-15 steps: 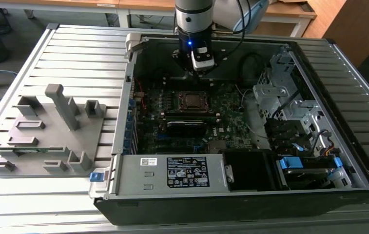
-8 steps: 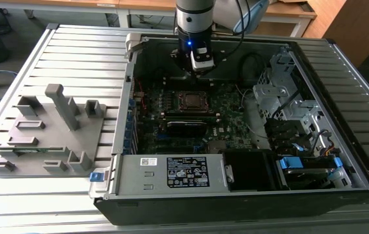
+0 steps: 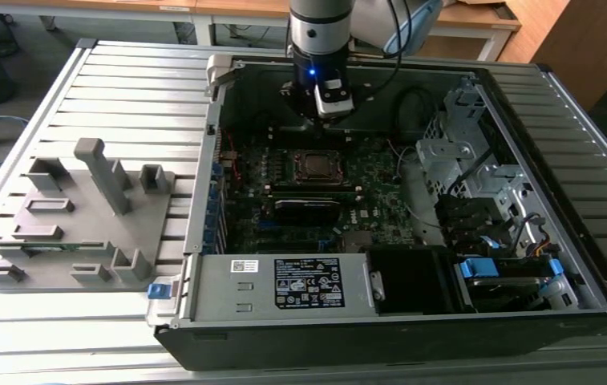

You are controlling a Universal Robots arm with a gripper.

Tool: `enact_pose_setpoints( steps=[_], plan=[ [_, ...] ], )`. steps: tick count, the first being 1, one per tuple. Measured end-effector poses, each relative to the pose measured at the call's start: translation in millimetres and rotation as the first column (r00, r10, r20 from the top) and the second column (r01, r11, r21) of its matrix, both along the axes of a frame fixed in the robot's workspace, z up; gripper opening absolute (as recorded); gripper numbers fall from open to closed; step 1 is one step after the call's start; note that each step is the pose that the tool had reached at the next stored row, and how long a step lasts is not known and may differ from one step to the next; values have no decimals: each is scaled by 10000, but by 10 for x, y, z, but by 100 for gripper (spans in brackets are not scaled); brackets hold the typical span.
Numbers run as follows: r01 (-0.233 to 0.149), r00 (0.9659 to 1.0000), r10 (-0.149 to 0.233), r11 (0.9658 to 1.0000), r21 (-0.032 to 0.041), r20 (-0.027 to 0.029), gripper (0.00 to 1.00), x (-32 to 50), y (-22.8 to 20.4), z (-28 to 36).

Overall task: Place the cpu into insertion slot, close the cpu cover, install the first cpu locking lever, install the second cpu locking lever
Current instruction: 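Install the first cpu locking lever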

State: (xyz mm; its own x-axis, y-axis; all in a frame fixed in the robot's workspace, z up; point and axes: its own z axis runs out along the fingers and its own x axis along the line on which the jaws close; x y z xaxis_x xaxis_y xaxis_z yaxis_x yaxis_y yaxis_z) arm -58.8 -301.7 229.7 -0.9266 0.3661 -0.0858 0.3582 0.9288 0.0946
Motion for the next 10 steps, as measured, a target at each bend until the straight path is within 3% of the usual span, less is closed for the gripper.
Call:
enact_pose_setpoints(
  steps=[5,10],
  plan=[
    [-252,9997,252,9997,-6,-1,11,0,-33,-2],
    [-341,9994,341,9994,-45,-2,11,-2,-104,-2]
  ],
)
